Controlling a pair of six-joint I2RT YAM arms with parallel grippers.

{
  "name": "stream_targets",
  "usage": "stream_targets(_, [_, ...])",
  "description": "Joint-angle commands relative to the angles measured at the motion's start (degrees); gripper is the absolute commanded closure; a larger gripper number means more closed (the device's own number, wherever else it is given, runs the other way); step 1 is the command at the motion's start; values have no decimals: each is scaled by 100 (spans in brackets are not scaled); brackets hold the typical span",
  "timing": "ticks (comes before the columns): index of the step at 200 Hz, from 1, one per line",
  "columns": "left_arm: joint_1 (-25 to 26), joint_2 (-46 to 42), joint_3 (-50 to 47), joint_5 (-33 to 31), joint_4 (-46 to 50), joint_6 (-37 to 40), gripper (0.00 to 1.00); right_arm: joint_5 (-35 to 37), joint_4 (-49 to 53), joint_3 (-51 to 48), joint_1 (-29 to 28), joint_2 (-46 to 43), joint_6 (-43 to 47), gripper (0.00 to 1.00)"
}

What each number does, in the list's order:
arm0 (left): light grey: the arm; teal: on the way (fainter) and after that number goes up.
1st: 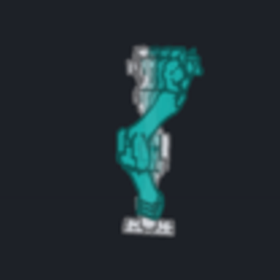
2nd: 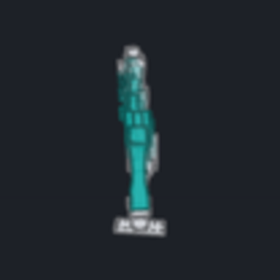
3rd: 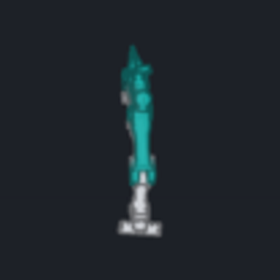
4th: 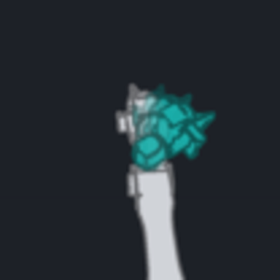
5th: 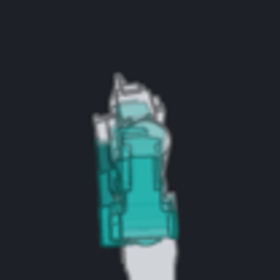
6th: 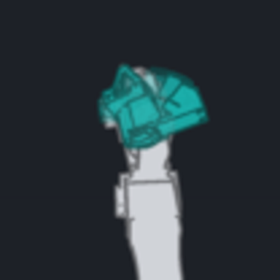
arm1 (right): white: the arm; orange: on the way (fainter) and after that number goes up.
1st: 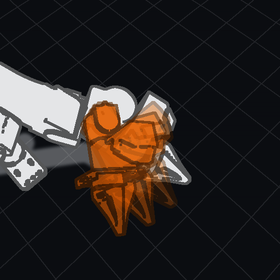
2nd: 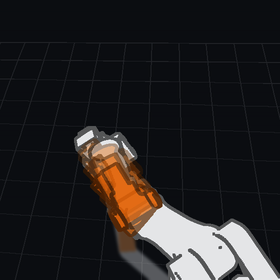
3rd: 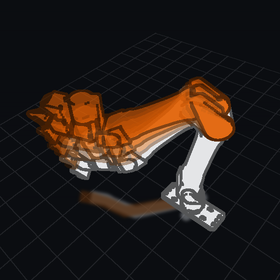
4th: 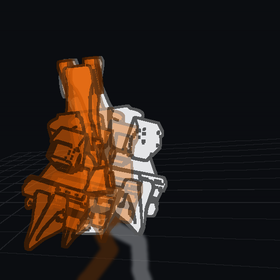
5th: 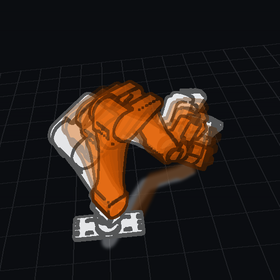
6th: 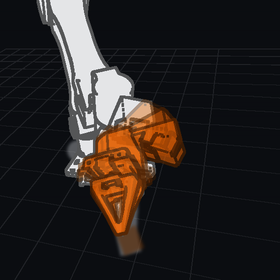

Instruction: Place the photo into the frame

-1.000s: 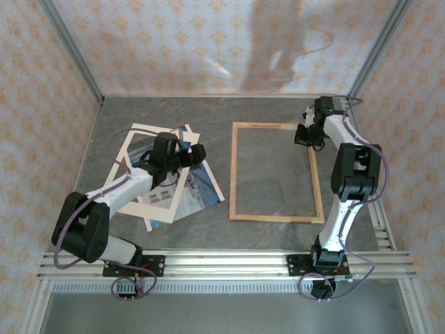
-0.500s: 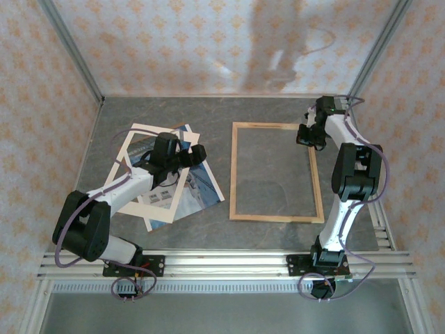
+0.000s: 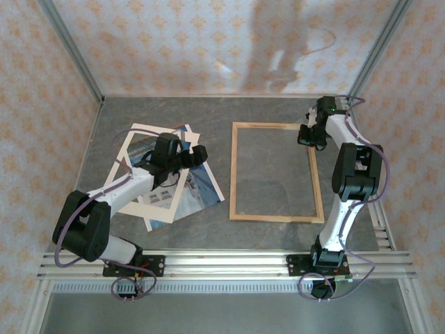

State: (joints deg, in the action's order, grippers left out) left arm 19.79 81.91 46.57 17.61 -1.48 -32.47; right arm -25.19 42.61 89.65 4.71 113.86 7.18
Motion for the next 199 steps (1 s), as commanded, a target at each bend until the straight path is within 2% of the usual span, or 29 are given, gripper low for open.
stream_targets(1, [34,80,117,-1,87,119,7,230,97,185,56,90,63,100])
stream_targets(147, [42,98,103,40,46,126,7,291,125,185,64,74,64,100])
stream_targets(199, [175,202,151,592,-207,274,7,292,120,189,54,100,65,100])
